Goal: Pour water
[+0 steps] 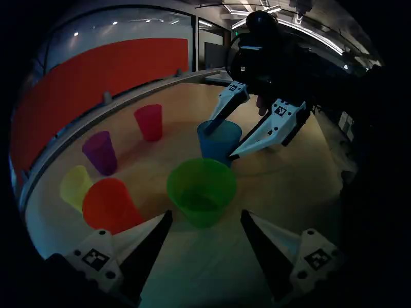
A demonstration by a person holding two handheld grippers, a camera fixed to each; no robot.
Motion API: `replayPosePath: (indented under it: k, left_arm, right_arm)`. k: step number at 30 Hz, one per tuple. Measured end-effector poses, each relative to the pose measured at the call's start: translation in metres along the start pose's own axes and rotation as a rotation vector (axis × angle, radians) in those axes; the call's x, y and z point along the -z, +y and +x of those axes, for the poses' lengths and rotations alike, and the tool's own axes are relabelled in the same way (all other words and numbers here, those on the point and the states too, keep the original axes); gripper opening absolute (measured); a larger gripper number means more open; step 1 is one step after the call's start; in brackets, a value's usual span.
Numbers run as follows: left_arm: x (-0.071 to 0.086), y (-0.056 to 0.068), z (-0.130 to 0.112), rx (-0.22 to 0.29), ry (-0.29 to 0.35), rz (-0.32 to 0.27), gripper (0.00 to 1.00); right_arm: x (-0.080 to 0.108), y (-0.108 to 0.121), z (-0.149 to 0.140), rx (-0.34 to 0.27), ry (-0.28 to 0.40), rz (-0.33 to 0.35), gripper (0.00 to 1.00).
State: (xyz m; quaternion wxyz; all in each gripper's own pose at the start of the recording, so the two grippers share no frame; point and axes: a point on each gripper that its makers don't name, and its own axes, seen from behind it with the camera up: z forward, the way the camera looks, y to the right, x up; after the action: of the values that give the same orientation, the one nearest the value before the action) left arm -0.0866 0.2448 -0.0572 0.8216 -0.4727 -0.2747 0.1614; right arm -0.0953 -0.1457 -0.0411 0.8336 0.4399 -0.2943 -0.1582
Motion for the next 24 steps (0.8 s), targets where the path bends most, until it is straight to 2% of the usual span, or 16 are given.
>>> replayPosePath:
  k: [9, 20, 24]
  left_arm:
    - [0.018, -0.005, -0.004, 0.03, 0.022, 0.05, 1.0]
    - [0.05, -0.012, -0.009, 0.079, 0.068, 0.137, 0.99]
    - [0.063, -0.018, -0.01, 0.106, 0.089, 0.174, 0.99]
  right_arm:
    - [0.016, 0.003, -0.008, -0.017, 0.005, -0.035, 1.0]
    - [0.044, 0.0, -0.02, -0.045, 0.019, -0.083, 1.0]
    - [0.055, 0.0, -0.022, -0.058, 0.029, -0.108, 1.0]
